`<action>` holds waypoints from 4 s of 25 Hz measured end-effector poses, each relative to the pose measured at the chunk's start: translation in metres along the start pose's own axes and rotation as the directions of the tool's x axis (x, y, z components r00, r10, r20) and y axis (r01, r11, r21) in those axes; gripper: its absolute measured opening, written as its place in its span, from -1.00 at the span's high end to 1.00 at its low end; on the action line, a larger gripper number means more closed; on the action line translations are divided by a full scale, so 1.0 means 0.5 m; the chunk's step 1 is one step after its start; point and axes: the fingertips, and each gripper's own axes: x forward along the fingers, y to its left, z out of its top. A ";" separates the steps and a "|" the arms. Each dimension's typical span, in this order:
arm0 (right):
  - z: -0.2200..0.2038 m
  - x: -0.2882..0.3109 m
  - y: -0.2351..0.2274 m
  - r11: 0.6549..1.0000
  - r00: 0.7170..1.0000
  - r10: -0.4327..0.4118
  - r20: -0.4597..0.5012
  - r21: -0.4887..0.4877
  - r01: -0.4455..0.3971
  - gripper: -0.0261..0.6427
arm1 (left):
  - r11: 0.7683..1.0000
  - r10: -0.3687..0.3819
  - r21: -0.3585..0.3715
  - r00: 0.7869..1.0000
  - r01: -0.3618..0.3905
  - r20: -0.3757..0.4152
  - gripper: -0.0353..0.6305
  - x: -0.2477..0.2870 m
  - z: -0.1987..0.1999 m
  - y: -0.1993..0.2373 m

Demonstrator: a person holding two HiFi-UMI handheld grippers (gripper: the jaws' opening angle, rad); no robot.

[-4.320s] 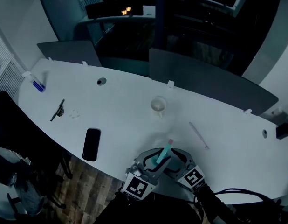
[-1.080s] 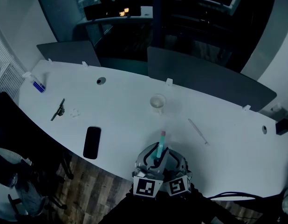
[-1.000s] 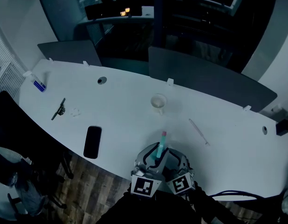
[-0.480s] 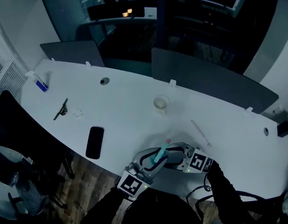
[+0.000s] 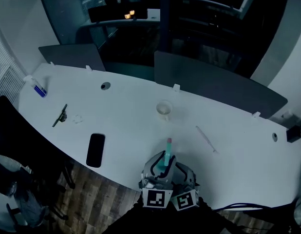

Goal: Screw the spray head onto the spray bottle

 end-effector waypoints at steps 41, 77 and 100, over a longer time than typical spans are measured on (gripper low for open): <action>0.029 0.024 -0.008 0.901 0.899 0.432 0.071 -0.085 -0.426 0.11 | 0.958 -0.272 -0.089 0.962 0.274 0.029 0.05 -0.043 -0.009 0.016; 0.147 -0.060 -0.102 0.991 0.971 0.030 0.236 0.120 -0.060 0.91 | 0.973 0.209 -0.082 0.974 -0.216 -0.089 0.89 -0.176 -0.018 0.123; 0.176 -0.273 0.097 0.976 0.953 -0.173 0.251 0.175 0.131 0.91 | 0.968 0.242 -0.058 0.968 -0.246 -0.073 0.89 -0.504 0.012 0.072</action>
